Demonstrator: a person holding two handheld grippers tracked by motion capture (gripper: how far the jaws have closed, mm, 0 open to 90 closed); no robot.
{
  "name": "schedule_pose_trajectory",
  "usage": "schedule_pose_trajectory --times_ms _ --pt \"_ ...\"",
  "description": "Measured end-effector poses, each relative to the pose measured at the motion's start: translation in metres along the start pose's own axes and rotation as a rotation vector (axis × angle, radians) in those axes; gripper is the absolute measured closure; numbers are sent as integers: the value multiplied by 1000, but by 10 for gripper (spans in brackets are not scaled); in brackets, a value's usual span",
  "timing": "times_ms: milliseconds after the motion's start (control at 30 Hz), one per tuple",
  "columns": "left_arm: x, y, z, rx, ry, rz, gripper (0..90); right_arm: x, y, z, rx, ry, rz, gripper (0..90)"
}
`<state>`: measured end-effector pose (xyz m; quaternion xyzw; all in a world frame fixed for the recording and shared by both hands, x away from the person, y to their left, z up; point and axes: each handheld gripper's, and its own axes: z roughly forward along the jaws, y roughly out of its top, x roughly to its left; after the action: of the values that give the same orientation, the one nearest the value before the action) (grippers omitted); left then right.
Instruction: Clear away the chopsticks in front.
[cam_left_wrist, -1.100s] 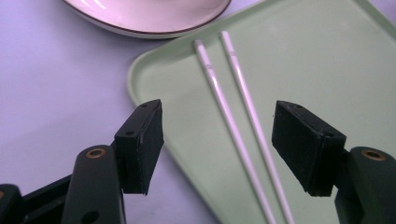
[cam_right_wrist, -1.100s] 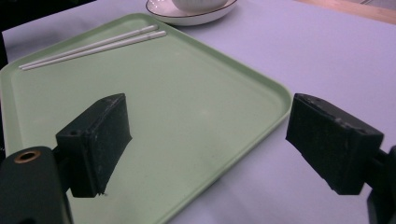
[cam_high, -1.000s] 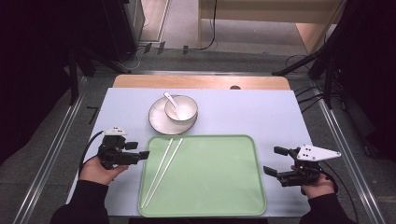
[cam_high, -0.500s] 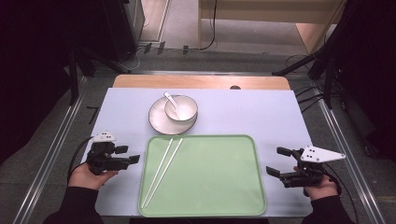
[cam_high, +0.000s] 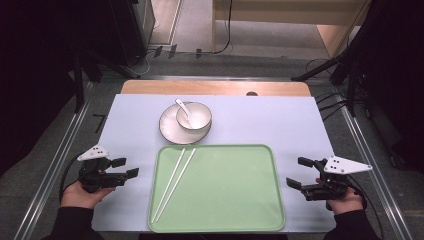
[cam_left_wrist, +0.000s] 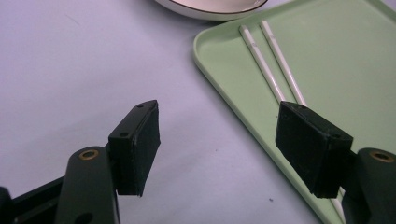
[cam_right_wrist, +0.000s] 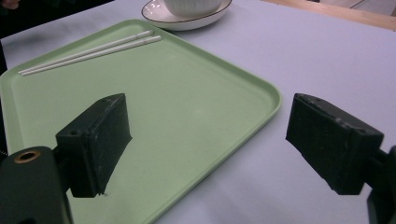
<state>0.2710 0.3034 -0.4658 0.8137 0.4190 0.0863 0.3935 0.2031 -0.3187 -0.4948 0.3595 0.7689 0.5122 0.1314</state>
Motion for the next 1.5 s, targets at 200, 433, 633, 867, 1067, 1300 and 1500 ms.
schedule_pose_trajectory --times_ms 200,433,633,867,1067,1300,1500 --pt "5 -5 -6 -25 4 18 301 -1 0 -2 -5 -5 3 141" --pt "9 -9 -8 -43 13 37 295 -2 0 -4 -17 -8 1 141" --pt "11 -11 -7 -35 5 35 295 -2 0 -4 -19 -9 0 141" --pt "11 -11 -7 -38 1 34 294 -1 0 -3 -11 -8 -1 141" --pt "10 -11 -5 -34 -3 35 294 -1 0 -3 -10 -5 -4 141" --pt "10 -11 -5 -29 -4 33 293 -1 0 -3 -9 -5 -5 141" --pt "10 -11 -4 -28 -8 32 291 -1 0 -3 -8 -4 -2 141"
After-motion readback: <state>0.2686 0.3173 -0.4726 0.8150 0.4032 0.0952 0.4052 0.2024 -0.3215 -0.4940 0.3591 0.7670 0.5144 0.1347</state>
